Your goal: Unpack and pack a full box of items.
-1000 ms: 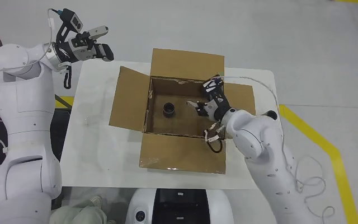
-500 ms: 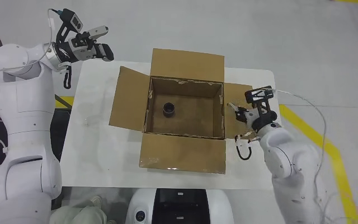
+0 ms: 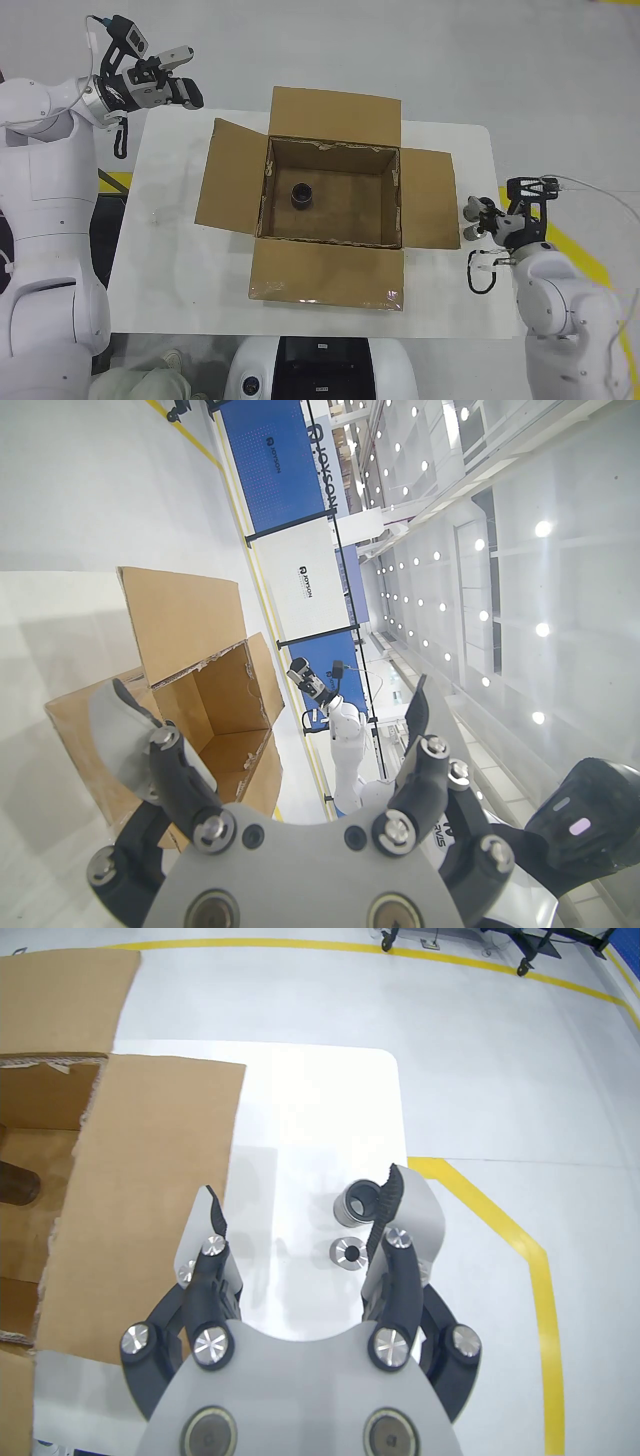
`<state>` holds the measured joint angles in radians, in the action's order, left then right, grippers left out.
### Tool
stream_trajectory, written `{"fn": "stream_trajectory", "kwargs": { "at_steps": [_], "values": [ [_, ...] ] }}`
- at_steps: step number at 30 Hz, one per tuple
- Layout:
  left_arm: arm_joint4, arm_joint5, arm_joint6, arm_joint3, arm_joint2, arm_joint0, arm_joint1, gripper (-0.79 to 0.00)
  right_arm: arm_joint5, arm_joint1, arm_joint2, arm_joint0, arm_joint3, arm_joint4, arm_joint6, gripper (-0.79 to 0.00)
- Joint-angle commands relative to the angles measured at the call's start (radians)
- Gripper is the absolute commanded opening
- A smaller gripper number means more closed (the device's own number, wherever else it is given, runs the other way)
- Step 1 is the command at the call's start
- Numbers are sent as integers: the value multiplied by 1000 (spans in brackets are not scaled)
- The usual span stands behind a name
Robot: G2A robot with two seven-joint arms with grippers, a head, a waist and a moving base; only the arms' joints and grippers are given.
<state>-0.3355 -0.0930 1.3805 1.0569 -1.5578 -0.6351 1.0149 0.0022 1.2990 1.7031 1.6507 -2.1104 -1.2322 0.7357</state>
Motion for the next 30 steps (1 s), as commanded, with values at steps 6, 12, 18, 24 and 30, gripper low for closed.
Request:
{"fn": "stream_trajectory", "kwargs": {
  "at_steps": [6, 12, 18, 24, 30],
  "values": [
    [0, 0, 0, 0, 0, 0, 0, 0, -8, -4, 49, 16, 62, 45, -4, -185],
    [0, 0, 0, 0, 0, 0, 0, 0, -6, -7, 63, 14, 123, 68, -8, -191],
    [0, 0, 0, 0, 0, 0, 0, 0, -13, -9, 58, 7, 175, 94, -11, -197],
    [0, 0, 0, 0, 0, 0, 0, 0, -9, -10, 43, 3, 213, 97, -9, -200],
    [0, 0, 0, 0, 0, 0, 0, 0, -16, -12, 16, -17, 266, 104, -9, -212]
  ]
}}
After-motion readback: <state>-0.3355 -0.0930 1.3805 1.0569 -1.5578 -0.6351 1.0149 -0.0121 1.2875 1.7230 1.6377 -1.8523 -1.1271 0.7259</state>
